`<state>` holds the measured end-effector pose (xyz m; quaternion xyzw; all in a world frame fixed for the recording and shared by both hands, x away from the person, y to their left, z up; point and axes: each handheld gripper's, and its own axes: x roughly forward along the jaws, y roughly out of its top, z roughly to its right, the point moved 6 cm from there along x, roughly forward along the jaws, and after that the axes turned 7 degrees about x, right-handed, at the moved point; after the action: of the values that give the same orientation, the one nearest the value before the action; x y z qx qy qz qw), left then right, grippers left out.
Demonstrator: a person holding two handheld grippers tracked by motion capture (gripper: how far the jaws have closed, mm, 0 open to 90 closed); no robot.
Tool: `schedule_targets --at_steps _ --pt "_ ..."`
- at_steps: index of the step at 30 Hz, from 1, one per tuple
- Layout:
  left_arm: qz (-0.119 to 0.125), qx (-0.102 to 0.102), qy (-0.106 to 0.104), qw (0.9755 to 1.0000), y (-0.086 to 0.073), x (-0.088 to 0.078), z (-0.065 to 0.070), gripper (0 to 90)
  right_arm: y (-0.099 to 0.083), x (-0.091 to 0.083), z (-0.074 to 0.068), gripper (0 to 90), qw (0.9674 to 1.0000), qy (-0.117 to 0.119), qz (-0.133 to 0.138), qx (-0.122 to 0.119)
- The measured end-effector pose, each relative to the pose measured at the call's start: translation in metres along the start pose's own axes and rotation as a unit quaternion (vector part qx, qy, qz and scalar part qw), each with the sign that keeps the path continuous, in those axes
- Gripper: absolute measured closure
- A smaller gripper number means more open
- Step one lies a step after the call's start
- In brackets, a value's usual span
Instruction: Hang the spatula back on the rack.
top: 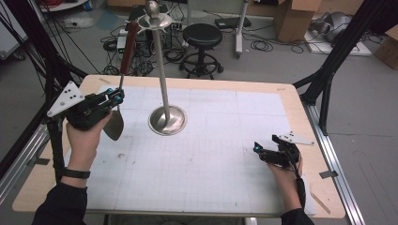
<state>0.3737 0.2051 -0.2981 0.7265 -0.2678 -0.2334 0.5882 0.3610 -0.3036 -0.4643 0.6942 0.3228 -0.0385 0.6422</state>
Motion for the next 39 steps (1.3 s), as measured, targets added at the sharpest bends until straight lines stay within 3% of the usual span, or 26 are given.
schedule_targets --at_steps 39 --pt "-0.006 0.008 0.022 0.9997 -0.015 0.033 -0.004 84.3 -0.002 0.002 -0.002 15.4 1.0 0.004 -0.007 -0.003"
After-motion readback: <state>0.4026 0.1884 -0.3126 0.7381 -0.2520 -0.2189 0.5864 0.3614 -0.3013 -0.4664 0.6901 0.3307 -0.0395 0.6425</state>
